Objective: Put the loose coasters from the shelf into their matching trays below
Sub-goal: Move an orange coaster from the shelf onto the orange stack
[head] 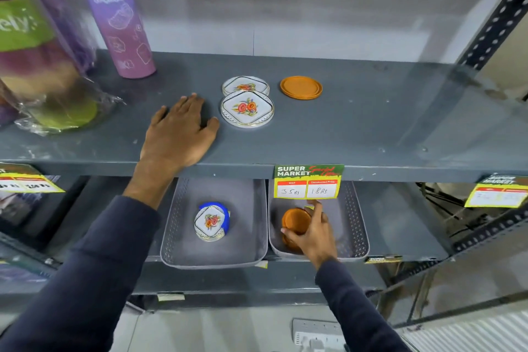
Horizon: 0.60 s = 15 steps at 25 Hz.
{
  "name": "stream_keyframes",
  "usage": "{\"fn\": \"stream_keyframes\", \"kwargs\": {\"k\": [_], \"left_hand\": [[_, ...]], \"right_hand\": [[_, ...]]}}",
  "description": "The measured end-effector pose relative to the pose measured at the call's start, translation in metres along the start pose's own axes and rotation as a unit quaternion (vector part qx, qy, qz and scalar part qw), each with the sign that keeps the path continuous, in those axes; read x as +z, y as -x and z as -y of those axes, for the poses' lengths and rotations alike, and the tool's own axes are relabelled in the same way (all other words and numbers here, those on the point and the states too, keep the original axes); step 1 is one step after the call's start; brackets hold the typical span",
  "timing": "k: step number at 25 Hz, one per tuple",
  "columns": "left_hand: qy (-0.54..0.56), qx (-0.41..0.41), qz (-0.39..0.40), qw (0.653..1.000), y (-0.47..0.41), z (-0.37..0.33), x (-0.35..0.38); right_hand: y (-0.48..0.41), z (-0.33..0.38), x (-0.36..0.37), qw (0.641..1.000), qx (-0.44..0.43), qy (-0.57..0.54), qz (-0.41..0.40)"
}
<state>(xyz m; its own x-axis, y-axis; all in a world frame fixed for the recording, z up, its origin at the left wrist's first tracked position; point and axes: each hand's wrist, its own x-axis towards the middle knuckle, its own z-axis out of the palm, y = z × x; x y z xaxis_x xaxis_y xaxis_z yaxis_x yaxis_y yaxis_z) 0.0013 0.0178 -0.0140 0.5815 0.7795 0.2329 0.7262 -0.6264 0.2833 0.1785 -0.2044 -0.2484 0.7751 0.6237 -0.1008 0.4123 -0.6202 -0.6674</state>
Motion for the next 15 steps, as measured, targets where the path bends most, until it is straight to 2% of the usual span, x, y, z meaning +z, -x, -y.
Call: {"fn": "stream_keyframes", "kwargs": {"k": [4, 15], "left_hand": [[-0.001, -0.002, -0.004, 1.0, 0.0, 0.0, 0.001], [-0.011, -0.002, 0.001, 1.0, 0.0, -0.002, -0.002]], "right_hand": [[-0.009, -0.007, 0.007, 0.999, 0.029, 0.027, 0.018], [-0.015, -0.013, 0.014, 0.992, 0.008, 0.121, 0.022]]}}
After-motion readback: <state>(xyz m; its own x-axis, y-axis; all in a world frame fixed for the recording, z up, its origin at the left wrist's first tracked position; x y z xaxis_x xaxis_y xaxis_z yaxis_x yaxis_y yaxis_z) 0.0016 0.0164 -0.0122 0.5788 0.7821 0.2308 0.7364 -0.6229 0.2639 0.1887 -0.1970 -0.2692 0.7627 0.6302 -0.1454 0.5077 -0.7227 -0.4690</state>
